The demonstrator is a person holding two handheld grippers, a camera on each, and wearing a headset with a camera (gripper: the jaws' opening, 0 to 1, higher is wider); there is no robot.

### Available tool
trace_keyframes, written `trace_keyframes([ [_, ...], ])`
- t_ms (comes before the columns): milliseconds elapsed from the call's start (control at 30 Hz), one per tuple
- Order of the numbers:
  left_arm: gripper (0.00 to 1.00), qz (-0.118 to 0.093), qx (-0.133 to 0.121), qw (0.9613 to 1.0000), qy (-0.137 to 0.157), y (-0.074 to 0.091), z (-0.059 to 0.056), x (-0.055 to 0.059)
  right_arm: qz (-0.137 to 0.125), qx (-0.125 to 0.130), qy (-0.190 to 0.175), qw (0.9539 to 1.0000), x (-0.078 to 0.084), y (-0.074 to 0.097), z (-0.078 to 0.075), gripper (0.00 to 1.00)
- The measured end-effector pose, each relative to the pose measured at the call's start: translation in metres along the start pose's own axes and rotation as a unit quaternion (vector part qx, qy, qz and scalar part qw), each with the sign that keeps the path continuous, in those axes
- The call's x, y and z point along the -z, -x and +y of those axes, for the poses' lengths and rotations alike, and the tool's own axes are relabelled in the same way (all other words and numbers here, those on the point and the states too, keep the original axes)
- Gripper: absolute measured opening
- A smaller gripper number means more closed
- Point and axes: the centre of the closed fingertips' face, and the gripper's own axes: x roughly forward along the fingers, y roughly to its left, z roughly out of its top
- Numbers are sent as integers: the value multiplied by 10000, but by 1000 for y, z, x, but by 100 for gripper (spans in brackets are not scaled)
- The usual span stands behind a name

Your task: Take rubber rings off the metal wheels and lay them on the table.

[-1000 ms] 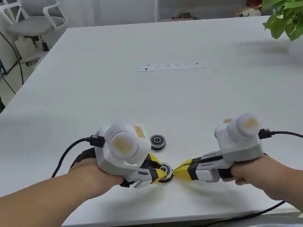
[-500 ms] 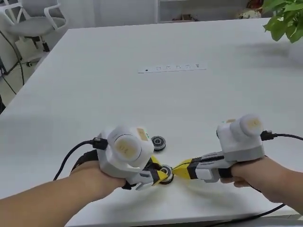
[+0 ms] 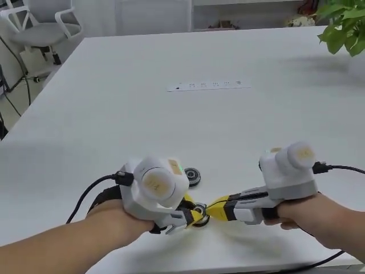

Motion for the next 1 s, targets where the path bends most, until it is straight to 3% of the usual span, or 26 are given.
trace_keyframes([
  [267,12,2,8,10000,-20,0,-1,-1,-41,-166,106,9998,-4,-3,9,0],
  [300,12,13,19,10000,-17,-1,-2,0,-6,-470,324,9984,-5,-2,20,0],
  [333,12,4,6,10000,-32,-1,-2,0,-223,-414,140,9988,-15,-3,20,0],
  [400,13,-4,5,10000,-22,-1,-1,0,-94,-303,384,9988,-13,-2,16,0],
  [433,13,-6,7,10000,-14,-1,-1,0,-126,-313,240,9991,-12,-3,16,0],
  [700,13,-110,52,9999,115,-1,0,0,-73,-151,189,9997,-3,0,7,0],
  [1000,14,-189,117,9995,211,-1,-1,-2,-91,-75,319,9994,-1,3,3,0],
])
